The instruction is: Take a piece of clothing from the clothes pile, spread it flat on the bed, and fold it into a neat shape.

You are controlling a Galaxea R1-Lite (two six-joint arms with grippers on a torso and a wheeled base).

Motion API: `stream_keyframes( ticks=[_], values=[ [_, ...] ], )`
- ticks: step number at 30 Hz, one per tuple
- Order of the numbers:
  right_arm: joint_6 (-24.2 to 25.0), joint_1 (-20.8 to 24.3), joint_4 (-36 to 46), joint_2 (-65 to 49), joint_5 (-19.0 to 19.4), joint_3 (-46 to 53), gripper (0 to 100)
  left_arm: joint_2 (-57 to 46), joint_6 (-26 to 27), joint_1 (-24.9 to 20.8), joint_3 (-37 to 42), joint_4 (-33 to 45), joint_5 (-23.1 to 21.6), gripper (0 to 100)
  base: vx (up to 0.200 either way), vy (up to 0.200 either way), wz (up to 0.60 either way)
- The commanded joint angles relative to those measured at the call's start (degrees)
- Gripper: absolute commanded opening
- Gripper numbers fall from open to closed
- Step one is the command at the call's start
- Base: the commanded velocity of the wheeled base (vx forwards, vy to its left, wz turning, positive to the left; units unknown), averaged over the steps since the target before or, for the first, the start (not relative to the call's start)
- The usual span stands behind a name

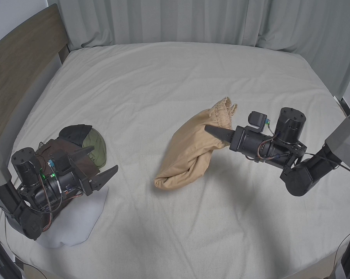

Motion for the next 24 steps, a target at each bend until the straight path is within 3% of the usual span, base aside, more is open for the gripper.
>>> stream_keyframes(
  ticks=[1, 13, 24],
  values=[
    [0.3, -0.9, 4.3, 3.7, 0.0, -7.5, 0, 0.1, 0.0, 0.0, 0.0, 0.0, 0.0, 100, 0.000, 0.000, 0.00],
    [2.1, -1.8, 13.3, 9.5, -0.1, -22.4, 0, 0.1, 0.0, 0.1, 0.2, 0.0, 0.0, 100, 0.000, 0.000, 0.00],
    [4.9, -2.7, 14.6, 15.4, -0.2, -31.1, 0, -0.1, 0.0, 0.3, 0.6, -0.1, -0.1, 100, 0.000, 0.000, 0.00]
  ],
)
